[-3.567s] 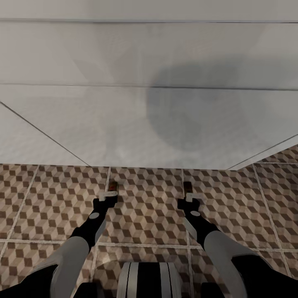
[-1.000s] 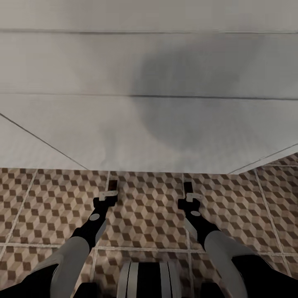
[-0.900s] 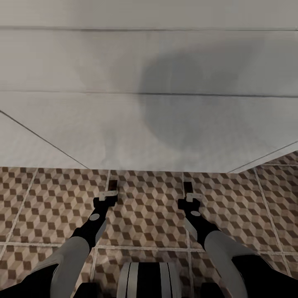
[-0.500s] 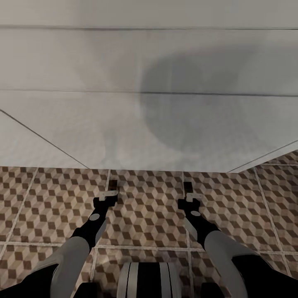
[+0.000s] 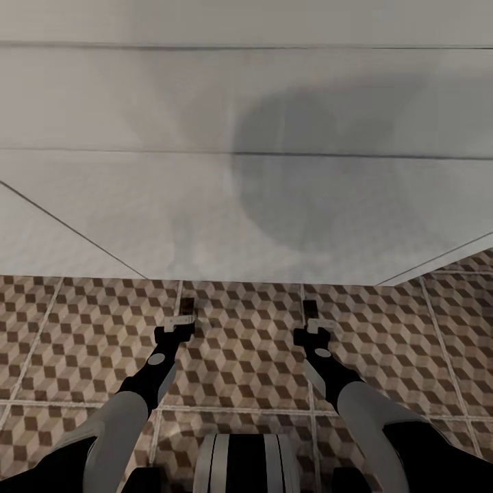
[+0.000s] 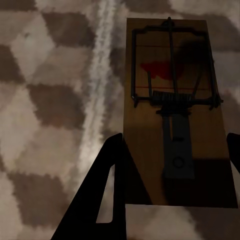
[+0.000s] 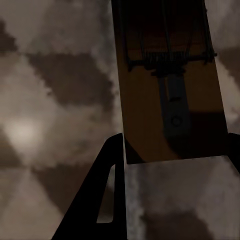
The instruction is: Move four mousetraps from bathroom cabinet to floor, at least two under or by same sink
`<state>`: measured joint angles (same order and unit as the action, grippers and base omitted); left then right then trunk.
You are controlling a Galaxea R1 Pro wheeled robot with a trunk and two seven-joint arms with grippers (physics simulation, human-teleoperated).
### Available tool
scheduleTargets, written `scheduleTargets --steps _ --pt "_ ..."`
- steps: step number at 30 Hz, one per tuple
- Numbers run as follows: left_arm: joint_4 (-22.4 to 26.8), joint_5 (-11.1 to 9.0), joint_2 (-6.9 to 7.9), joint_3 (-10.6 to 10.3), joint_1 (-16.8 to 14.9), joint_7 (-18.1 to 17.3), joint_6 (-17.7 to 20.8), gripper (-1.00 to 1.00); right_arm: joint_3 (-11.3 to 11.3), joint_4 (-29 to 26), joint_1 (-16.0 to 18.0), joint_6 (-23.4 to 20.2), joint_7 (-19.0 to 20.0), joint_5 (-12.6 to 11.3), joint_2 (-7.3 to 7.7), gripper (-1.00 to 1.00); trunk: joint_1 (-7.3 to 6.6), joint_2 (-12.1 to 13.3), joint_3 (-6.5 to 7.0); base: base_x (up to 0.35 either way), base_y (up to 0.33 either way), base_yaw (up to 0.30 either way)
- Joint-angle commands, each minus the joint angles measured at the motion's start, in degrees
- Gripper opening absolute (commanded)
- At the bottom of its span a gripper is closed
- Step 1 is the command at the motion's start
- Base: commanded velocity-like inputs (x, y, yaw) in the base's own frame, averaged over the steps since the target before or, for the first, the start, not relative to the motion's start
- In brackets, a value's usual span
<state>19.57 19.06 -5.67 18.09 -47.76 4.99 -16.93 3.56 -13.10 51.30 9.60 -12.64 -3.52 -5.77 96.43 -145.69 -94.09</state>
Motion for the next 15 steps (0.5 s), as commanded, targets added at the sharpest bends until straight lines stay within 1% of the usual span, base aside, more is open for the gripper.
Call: scheduleTargets --steps 1,15 --pt "-0.05 0.69 -0.04 0.25 -0.04 0.37 -0.21 -1.00 0.39 0.03 0.03 0.22 -0.29 -0.46 0.00 -1.00 -0.01 -0.01 -0.03 0.000 0.000 0.000" --pt "-0.05 0.66 -0.13 0.44 -0.03 0.40 -0.21 -1.00 0.39 -0.10 0.03 0.16 -0.34 -0.44 0.17 -1.00 -0.01 -0.01 -0.03 0.000 0.000 0.000"
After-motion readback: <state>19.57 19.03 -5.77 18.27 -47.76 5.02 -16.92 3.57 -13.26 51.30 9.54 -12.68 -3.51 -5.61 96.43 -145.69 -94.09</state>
